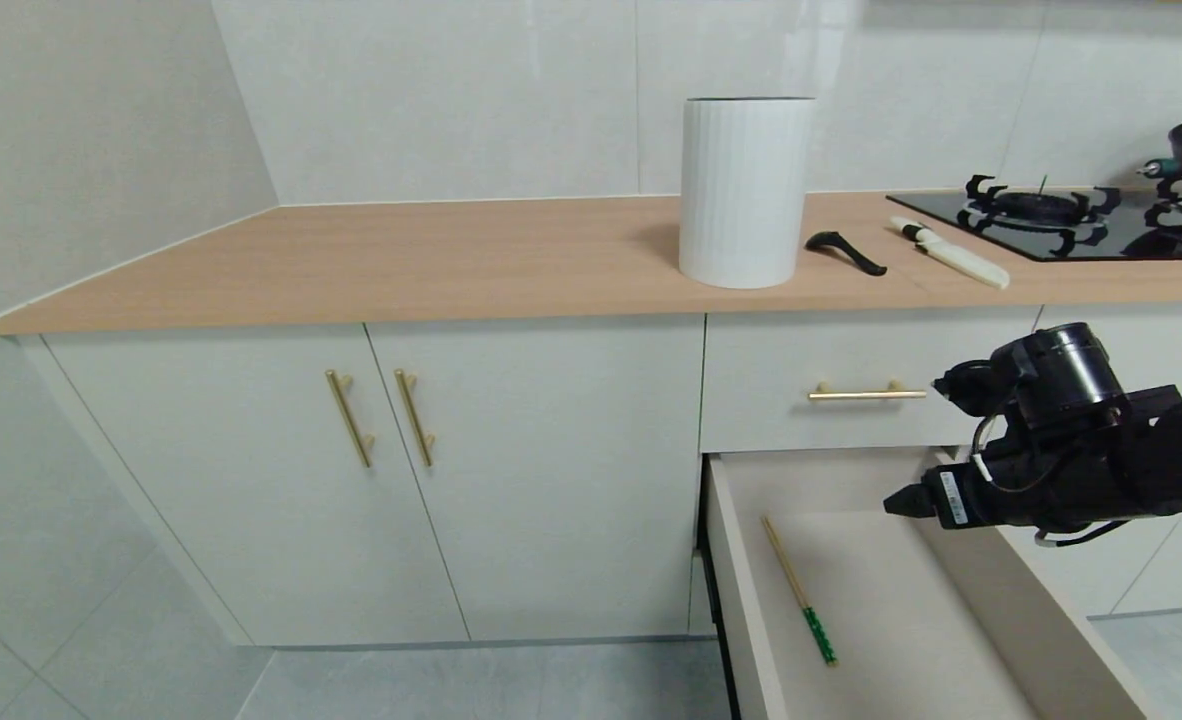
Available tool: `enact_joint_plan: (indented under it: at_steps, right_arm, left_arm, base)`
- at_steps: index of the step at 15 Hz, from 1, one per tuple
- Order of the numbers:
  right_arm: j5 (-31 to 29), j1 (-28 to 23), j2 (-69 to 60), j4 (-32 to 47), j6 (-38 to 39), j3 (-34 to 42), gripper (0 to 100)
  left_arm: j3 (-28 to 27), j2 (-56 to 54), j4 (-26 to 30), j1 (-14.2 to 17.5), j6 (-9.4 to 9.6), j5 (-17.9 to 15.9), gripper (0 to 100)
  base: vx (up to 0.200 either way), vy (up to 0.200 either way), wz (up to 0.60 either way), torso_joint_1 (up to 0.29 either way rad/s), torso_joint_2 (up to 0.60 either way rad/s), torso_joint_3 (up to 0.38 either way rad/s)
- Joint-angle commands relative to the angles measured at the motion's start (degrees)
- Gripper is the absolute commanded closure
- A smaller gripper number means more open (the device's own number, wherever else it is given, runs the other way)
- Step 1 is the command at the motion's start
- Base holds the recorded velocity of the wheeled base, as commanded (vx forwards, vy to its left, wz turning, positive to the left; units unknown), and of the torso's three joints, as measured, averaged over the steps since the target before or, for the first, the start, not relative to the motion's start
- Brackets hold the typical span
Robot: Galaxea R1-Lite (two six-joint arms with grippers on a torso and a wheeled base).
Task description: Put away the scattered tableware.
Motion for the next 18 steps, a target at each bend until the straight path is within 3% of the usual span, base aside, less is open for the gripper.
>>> enact_joint_plan:
  at_steps: [1,18]
  right_arm:
    - [0.01,0.07,-1.19,-0.01,-0.05,0.11,0]
    - [0.10,-0.81,-0.84,-0.36,-1.80,-0.50,0]
  left_arm:
    - [0.00,0.00,0.02,0.01,-0.01,0.02,0]
    - [0.00,0.00,0.02,0.01,-0.01,0.02,0]
  base:
    - [0.000,0.000,0.00,0.080,-0.50,-0.330]
    - [0.000,0.000,0.00,0.168,-0.48,-0.313]
